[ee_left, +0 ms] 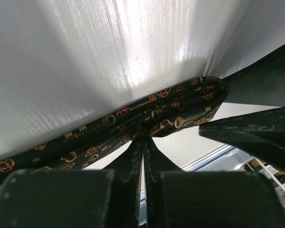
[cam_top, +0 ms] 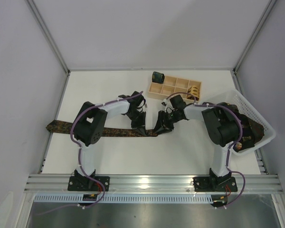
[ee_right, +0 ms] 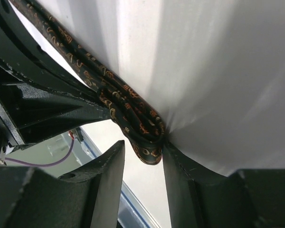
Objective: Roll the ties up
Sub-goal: Roll the tie
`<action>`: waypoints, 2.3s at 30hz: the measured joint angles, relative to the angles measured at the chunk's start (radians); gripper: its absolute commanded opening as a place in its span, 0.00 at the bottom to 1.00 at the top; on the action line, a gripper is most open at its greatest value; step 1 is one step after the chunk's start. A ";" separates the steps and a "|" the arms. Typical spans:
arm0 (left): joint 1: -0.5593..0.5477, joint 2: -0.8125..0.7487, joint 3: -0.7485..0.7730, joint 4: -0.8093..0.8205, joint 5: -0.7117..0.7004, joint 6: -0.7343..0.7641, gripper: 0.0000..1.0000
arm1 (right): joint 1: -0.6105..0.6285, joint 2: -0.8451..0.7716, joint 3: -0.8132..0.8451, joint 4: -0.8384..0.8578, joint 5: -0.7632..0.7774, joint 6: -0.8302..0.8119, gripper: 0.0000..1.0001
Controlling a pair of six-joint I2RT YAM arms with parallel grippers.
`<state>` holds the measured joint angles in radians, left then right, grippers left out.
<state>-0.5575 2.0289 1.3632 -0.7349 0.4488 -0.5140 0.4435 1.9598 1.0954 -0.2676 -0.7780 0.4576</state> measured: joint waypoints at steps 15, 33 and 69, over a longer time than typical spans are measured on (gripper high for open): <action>0.003 0.000 0.008 -0.011 -0.002 0.003 0.07 | 0.025 0.019 0.001 0.011 0.006 0.023 0.00; 0.003 -0.052 0.028 -0.008 -0.011 0.010 0.07 | 0.029 -0.009 0.008 -0.072 0.035 0.057 0.00; -0.050 0.007 -0.003 0.044 0.005 0.016 0.10 | 0.152 -0.055 0.120 -0.202 0.145 0.146 0.00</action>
<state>-0.6079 2.0357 1.3598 -0.6910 0.4538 -0.4976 0.5957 1.9053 1.2152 -0.4694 -0.6331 0.6033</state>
